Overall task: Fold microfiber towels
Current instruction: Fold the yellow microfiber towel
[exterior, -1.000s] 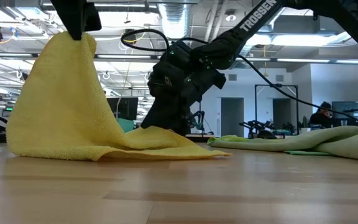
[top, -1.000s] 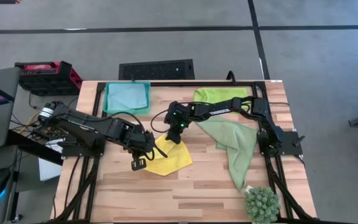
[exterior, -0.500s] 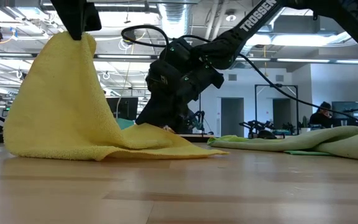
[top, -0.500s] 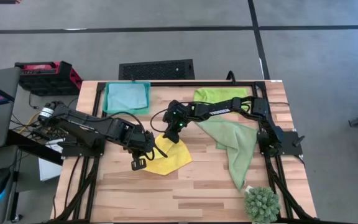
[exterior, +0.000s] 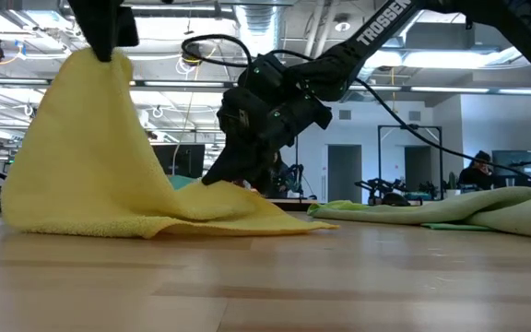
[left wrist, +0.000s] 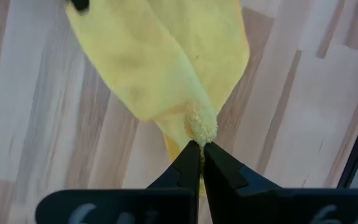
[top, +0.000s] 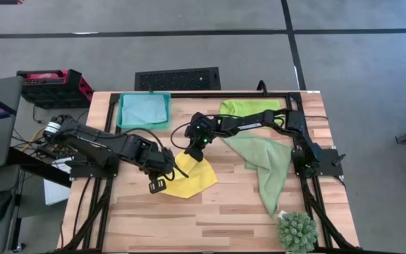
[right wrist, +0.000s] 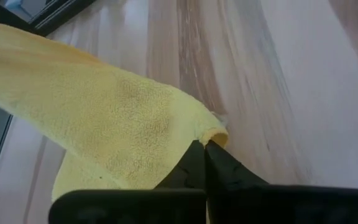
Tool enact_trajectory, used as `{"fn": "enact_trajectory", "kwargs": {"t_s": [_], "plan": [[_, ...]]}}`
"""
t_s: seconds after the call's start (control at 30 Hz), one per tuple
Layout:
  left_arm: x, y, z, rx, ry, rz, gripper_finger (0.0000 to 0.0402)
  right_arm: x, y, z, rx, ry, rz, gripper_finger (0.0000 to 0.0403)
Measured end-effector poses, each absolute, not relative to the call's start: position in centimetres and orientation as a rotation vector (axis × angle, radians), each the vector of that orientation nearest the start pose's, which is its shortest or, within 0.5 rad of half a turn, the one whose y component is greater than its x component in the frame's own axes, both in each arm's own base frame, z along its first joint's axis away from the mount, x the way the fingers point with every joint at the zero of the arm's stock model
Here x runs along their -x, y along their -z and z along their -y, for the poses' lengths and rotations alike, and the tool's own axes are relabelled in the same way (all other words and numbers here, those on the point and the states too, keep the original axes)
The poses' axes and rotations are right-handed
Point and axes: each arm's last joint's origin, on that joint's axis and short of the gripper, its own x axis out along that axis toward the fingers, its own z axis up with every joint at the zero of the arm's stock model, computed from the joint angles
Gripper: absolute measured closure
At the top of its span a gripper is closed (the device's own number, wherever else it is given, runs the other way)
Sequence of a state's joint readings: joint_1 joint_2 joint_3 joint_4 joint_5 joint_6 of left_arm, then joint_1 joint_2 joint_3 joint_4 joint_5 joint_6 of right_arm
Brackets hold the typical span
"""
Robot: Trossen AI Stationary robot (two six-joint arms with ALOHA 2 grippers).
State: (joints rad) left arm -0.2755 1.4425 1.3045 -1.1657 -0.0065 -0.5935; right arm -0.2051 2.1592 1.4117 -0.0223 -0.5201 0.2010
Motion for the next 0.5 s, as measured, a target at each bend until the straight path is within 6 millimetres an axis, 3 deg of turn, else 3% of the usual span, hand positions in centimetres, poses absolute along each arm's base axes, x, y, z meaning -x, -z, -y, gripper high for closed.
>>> {"fn": "enact_trajectory", "kwargs": {"t_s": [0.17,0.5], "plan": [[-24.0,-29.6,7.8,0.395,-0.237,-1.419,0.0401,-44.1,-15.2,7.8,-0.446,-0.231,-0.76,0.0398],[-22.7,-28.8,9.3,0.483,-0.372,-1.484,0.0401,-41.4,-22.3,5.7,-0.198,-0.16,-0.766,0.0401]]}}
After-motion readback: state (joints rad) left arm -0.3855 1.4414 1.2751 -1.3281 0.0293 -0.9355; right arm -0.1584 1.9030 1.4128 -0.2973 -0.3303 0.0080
